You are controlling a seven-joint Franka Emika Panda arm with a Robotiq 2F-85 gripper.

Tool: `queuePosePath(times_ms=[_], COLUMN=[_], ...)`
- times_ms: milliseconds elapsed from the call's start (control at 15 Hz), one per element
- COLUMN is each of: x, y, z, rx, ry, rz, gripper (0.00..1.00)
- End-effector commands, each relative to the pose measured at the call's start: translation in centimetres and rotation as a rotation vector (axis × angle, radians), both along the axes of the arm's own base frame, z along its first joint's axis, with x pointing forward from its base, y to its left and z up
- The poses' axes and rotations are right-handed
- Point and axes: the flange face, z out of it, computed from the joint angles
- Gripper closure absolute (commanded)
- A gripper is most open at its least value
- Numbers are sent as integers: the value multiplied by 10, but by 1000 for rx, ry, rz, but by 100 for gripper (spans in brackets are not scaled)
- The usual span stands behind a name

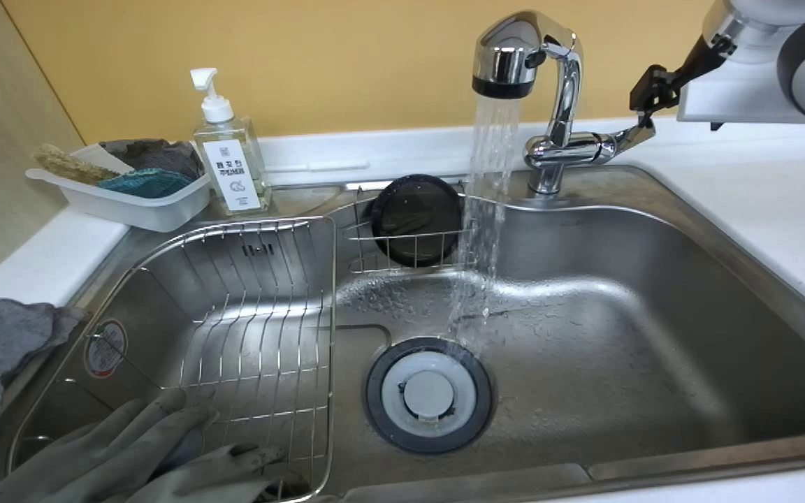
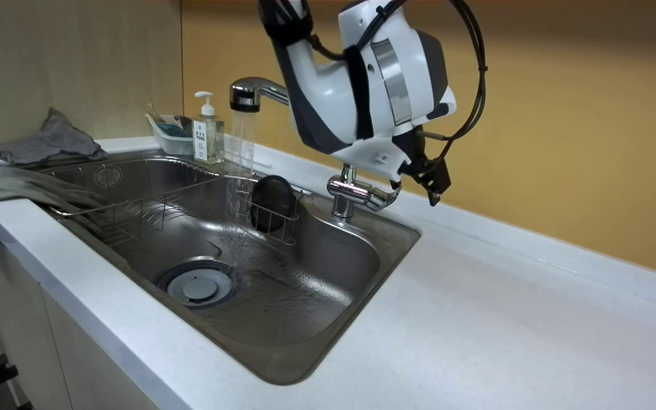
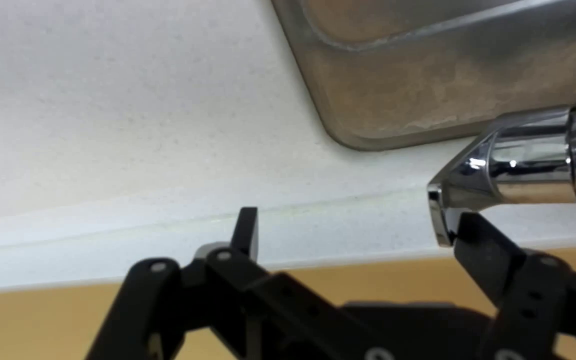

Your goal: Open the faucet

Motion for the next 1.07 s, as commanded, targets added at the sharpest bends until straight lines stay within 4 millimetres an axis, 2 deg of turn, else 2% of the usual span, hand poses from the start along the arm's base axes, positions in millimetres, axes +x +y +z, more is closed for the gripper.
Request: queuePosePath(times_ms=[0, 333, 533, 733, 1000], x=[-15, -30, -40, -51, -64], y=[-10, -16, -15, -10, -5], z=[43, 104, 130, 144, 145], rx=[27, 102, 153, 221, 328], ry=[25, 99, 143, 191, 267], rz=[-62, -103, -80, -12, 97], gripper=[0, 0, 0, 0, 0])
